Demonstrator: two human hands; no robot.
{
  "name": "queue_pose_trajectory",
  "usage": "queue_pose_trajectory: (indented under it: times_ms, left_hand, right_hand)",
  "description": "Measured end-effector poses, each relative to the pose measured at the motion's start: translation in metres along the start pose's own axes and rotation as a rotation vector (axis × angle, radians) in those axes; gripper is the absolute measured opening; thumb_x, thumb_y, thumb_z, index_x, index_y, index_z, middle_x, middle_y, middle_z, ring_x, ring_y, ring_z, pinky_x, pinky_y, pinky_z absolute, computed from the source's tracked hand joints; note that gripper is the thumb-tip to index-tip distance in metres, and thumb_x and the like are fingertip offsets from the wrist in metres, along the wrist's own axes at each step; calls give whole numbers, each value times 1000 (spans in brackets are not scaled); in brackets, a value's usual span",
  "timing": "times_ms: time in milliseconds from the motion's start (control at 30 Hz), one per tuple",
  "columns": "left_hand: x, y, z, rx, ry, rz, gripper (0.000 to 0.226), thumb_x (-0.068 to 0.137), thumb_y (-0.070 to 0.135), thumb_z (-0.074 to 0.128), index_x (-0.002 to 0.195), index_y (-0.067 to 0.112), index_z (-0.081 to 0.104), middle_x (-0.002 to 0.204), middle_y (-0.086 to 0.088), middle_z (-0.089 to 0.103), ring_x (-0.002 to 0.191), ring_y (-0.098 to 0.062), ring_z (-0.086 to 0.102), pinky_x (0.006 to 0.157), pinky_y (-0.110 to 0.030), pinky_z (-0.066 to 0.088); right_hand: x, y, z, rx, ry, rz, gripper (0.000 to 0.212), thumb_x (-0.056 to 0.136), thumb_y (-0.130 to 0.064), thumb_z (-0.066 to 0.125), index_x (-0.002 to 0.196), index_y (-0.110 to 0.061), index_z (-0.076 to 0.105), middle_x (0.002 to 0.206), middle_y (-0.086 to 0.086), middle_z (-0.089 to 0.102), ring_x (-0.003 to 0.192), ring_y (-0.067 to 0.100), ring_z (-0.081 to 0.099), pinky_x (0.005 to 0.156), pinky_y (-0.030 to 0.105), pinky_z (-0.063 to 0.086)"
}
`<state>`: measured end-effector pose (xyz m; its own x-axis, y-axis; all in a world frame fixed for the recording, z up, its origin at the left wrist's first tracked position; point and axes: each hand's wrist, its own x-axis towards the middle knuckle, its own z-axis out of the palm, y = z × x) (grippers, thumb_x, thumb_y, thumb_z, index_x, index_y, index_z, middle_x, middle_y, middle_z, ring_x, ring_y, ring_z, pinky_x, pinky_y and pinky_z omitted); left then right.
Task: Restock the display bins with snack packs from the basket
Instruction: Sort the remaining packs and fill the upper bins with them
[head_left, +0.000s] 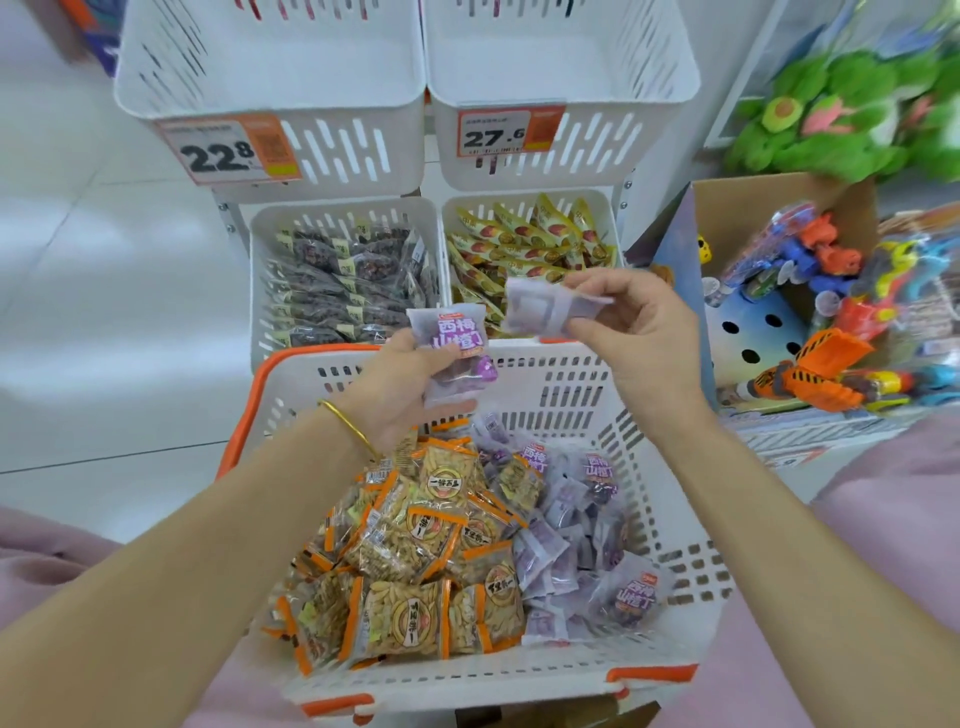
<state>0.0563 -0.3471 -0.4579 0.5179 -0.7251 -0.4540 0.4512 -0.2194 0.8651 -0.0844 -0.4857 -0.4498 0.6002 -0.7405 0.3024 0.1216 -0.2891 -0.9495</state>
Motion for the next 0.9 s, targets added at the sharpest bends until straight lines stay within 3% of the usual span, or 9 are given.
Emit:
queue_pose_trajectory:
  times_ms: [133, 233, 367, 500, 600, 700, 800, 900]
  left_hand:
    - [-3, 6, 3, -172, -163, -78, 54, 99, 50, 24, 123, 16, 58, 112, -10, 67, 97, -24, 67, 82, -42, 56]
    - [-5, 10, 0, -130, -235, -51, 56, 95, 55, 28, 126, 19, 58, 119, -8, 66, 106, -25, 64, 84, -39, 55]
    - [-6, 8, -1, -103, -234, 28, 33, 94, 20, 49, 126, 12, 57, 113, -7, 67, 99, -22, 66, 85, -38, 56]
    - [-6, 8, -2, -76, -254, 105, 38, 92, 12, 50, 129, 12, 51, 119, -9, 65, 107, -23, 64, 89, -40, 53]
    - [-4, 6, -4, 22, -249, 166, 49, 86, 8, 56, 133, 11, 43, 124, -12, 62, 112, -29, 61, 95, -47, 50]
    - [-3, 4, -1, 103, -250, 206, 52, 85, 1, 60, 132, 10, 41, 125, -15, 60, 115, -33, 59, 98, -49, 47]
    - [-4, 6, 3, 160, -281, 195, 59, 78, 7, 67, 131, 11, 41, 124, -15, 61, 111, -31, 61, 97, -48, 48]
    - [-1, 8, 0, 168, -302, 176, 54, 78, 17, 64, 128, 17, 44, 120, -6, 65, 105, -22, 65, 92, -39, 53]
  right_hand:
    - [-17, 0, 23, -379, -187, -405, 17, 76, 7, 64, 77, -9, 62, 115, -3, 58, 115, 12, 52, 99, 23, 41]
    - [-23, 11, 27, -411, -267, -438, 21, 72, 17, 60, 78, -3, 63, 121, -3, 55, 120, 14, 48, 103, 23, 37]
    - [-21, 8, 23, -328, -299, -295, 38, 65, 20, 46, 79, -12, 62, 124, -10, 56, 126, 8, 46, 106, 22, 36]
    - [-19, 4, 25, 60, -143, 22, 54, 65, 27, 33, 82, -15, 61, 116, 0, 64, 115, 10, 58, 92, 26, 49]
    - [-8, 1, 19, 268, -7, 272, 43, 82, 18, 40, 106, -11, 59, 110, 8, 64, 94, 17, 67, 74, 33, 55]
    - [-3, -1, 14, 97, -145, 377, 31, 92, -18, 58, 123, -20, 52, 103, 3, 62, 79, 5, 66, 60, 24, 54]
    - [-2, 4, 13, 16, -227, 353, 13, 88, -15, 64, 101, -16, 62, 91, 11, 64, 64, 6, 64, 50, 24, 52]
    - [6, 5, 4, 120, -127, 401, 8, 90, -11, 59, 95, -17, 63, 79, -2, 70, 63, 7, 65, 50, 23, 52]
